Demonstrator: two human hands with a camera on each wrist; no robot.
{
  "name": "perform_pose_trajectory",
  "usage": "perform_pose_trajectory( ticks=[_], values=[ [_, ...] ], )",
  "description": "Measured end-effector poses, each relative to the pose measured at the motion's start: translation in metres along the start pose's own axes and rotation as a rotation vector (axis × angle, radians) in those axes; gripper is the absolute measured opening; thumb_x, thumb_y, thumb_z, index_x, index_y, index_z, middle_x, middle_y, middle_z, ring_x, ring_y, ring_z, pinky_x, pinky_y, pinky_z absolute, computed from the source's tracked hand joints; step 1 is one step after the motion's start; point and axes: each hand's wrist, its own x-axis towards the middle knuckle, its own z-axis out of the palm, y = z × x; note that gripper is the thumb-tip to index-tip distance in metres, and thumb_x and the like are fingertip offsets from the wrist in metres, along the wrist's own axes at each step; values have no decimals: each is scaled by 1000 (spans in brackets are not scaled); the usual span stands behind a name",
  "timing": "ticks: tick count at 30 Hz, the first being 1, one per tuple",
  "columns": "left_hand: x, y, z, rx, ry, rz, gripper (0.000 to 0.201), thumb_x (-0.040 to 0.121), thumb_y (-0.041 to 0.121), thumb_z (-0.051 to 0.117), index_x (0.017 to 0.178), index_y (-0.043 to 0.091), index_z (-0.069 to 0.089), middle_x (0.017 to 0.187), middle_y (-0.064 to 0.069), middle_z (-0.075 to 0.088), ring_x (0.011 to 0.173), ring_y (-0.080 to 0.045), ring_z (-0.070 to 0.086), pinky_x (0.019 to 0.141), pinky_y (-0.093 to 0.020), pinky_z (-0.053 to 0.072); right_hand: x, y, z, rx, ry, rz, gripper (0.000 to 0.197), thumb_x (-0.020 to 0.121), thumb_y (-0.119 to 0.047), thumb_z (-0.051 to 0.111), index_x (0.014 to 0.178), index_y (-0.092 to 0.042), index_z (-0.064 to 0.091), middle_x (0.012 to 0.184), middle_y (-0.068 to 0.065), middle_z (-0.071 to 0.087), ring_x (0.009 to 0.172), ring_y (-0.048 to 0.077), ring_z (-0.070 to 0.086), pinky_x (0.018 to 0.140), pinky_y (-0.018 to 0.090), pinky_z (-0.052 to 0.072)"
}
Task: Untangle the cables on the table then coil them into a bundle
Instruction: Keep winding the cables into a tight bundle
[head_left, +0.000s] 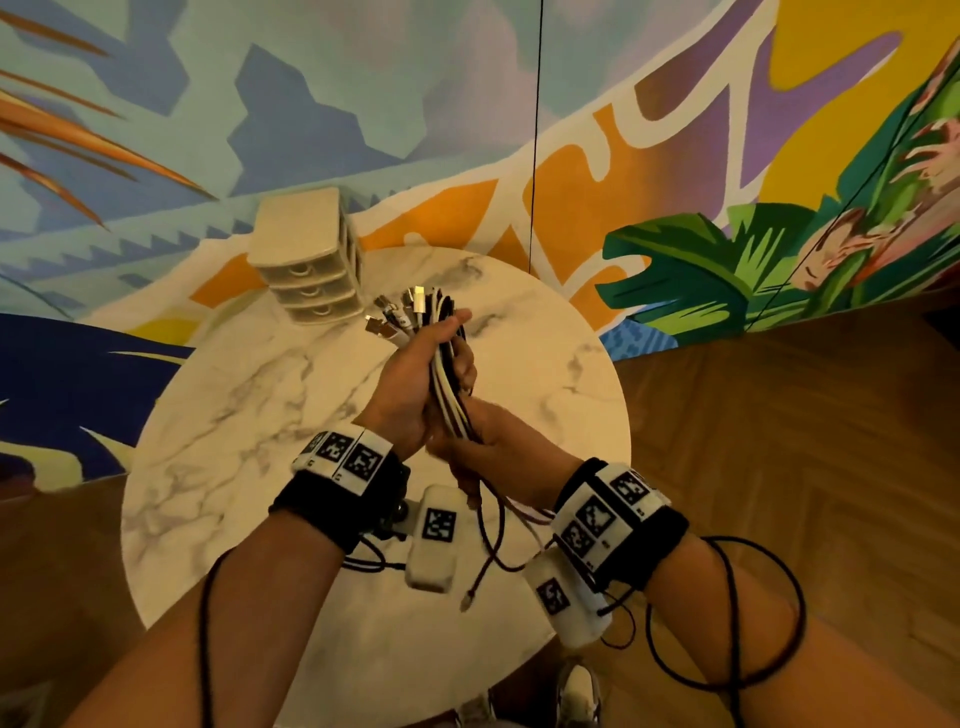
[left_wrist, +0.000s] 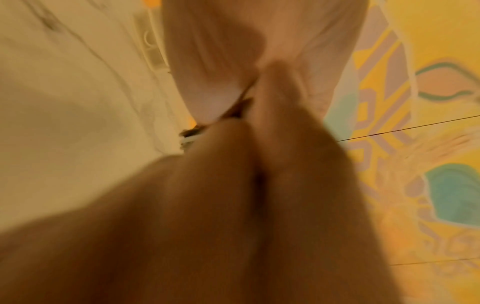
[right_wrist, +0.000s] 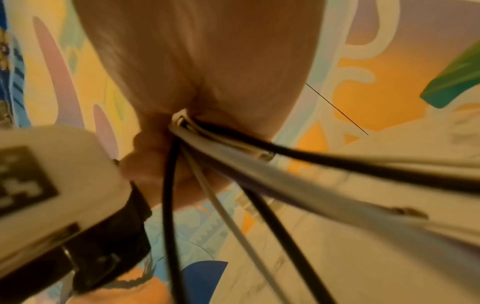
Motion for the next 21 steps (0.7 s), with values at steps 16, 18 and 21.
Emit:
perform_pose_trajectory(
  ticks=[16, 18, 21],
  values=[
    [-48, 25, 13, 627, -286, -55, 34, 89, 5, 56, 57, 14, 49, 39, 0, 32, 30, -11, 24, 36, -18, 18, 17, 24, -73, -851, -171, 439, 37, 92, -26, 56, 57, -20, 45, 56, -2, 44, 52, 13, 38, 58, 27, 35],
    [-50, 19, 16, 768, -264, -31, 32, 86, 2, 61, 58, 15, 49, 38, 3, 40, 32, -10, 34, 38, -19, 27, 18, 16, -80, -905, -199, 468, 33, 92, -28, 54, 62, -15, 52, 56, 2, 52, 52, 16, 45, 51, 26, 37],
    [-52, 6, 17, 958, -372, 23, 25, 81, 10, 70, 81, 35, 66, 61, 5, 66, 56, -12, 55, 59, -26, 47, 21, 9, -88, -942, -245, 496, 26, 93, -24, 53, 91, -2, 66, 75, 13, 66, 65, 23, 58, 65, 31, 50]
  ],
)
